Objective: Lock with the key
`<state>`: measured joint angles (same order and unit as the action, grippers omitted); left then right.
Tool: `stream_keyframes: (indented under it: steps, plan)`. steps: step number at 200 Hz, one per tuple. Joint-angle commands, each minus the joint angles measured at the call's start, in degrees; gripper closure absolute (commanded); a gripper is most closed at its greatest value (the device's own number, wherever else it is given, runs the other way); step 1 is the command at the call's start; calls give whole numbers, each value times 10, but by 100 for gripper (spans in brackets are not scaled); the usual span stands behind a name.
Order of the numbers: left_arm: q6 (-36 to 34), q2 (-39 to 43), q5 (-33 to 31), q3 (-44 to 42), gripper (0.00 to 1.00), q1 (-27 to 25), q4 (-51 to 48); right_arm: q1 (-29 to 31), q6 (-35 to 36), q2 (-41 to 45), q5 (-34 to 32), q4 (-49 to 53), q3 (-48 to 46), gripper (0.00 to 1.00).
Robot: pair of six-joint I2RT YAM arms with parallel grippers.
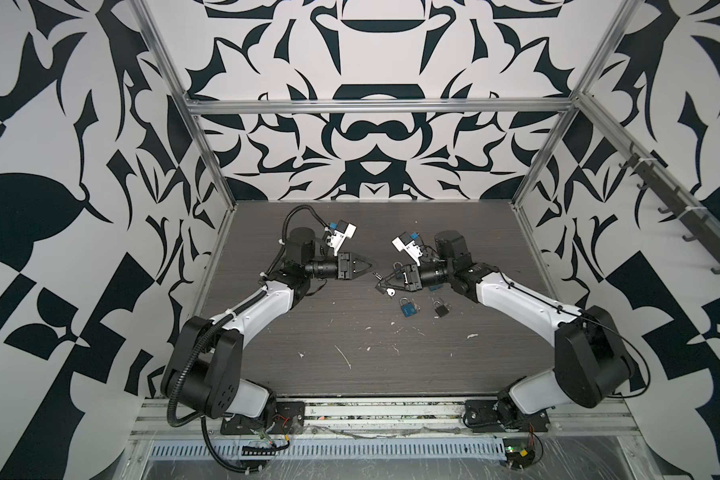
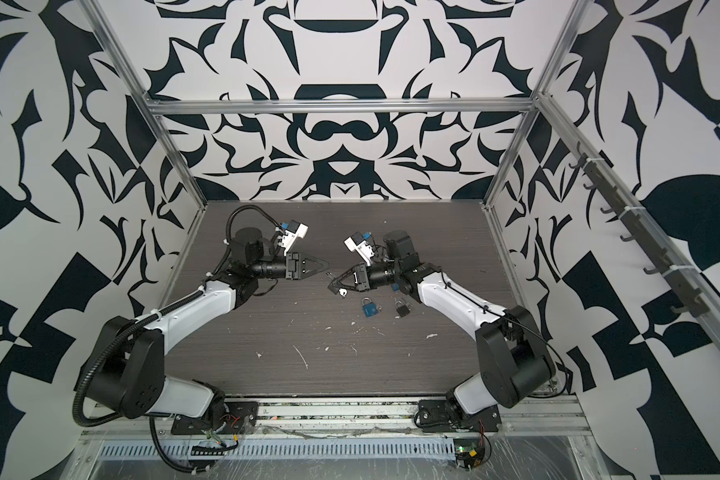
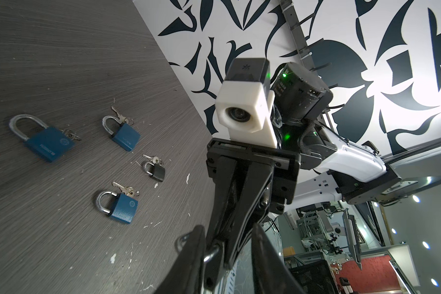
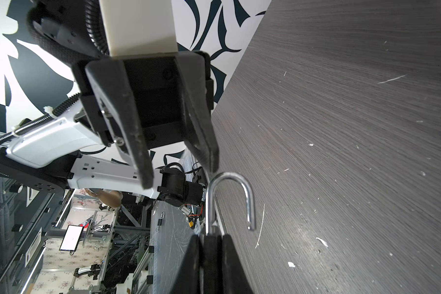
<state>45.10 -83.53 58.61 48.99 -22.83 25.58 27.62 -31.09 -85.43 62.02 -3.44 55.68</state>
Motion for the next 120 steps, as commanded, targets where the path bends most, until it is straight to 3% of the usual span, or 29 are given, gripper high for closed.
stream_keyframes:
  steps: [1,54,120]
  plan:
    - [21,-17,13,-10,66,0,48,-1,-12,35,23,-40,25,100]
    - [64,-36,32,-19,66,-1,116,-15,-29,48,4,-55,16,100]
    - [73,-23,32,-30,66,-1,127,-28,-60,36,11,-92,8,100]
